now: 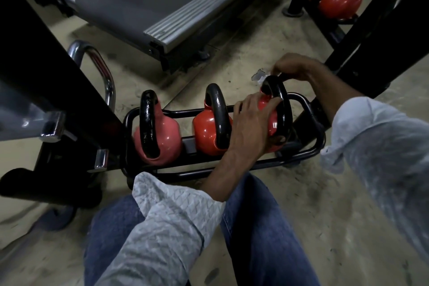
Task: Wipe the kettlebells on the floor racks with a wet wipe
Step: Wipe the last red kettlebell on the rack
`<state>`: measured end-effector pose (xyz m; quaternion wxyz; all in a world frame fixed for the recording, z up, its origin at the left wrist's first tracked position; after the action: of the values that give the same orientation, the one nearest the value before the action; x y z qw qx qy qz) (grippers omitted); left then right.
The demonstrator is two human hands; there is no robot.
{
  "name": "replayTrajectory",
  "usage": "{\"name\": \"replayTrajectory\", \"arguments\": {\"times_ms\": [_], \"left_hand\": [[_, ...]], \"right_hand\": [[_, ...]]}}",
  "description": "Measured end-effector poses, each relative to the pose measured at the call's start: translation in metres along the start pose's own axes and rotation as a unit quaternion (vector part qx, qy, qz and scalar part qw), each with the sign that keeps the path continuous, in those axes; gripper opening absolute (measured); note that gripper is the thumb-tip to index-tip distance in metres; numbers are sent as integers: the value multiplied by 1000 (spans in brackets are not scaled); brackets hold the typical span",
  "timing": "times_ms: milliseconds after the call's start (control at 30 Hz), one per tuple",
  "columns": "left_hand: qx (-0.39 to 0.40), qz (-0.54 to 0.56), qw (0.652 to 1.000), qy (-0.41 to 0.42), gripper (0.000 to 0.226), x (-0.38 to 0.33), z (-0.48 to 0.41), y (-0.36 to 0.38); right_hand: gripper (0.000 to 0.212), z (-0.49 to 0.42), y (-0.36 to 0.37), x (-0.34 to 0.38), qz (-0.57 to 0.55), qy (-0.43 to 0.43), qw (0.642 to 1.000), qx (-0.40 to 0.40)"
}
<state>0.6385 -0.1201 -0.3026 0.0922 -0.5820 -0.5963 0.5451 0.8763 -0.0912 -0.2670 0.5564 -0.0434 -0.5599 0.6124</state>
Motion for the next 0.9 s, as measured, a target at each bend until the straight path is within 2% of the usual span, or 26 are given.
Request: {"name": "replayTrajectory", "arguments": {"times_ms": [67,167,300,367,433,500,567,633,733,800,900], "left_hand": [[3,5,1000,1,91,0,0,0],[10,8,1000,-4,93,2,1,0],[12,-9,1000,2,93,4,2,3],[8,-16,1000,5,92,5,2,4],[5,-22,1000,8,92,5,2,5],[-2,-26,1000,12,93,5,2,5],[-8,-33,999,3,97,7,2,7],[-16,-53,998,-13,104,8,0,7],[-21,-67,997,-30,108,9,-3,9],[-19,-66,997,-32,110,10,-3,10],[-24,-53,998,-21,110,11,-1,11]], "right_hand": [[13,-4,-3,15,116,-41,992,-2],[22,-3,4,42,297,-90,950,32],[62,-35,28,61,515,-100,845,101],[65,-41,38,64,565,-84,812,121],[48,-30,39,70,590,-90,795,111],[42,-13,34,75,598,-108,790,81],[30,12,23,72,578,-141,802,49],[16,39,14,57,520,-198,831,1],[12,80,12,19,428,-276,857,-77],[5,106,23,-8,418,-312,846,-108],[15,142,44,-41,448,-331,825,-98]]}}
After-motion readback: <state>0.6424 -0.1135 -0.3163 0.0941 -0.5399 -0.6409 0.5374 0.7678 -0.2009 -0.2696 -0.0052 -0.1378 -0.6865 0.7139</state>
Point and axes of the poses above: each hand's wrist, its own z-axis away from the middle knuckle, its own y-axis out of the palm, x = y × z, the point moved 1 cm from there along -z, towards the middle knuckle, and after that the axes turned 6 degrees about -x, right-handed, at the moved point
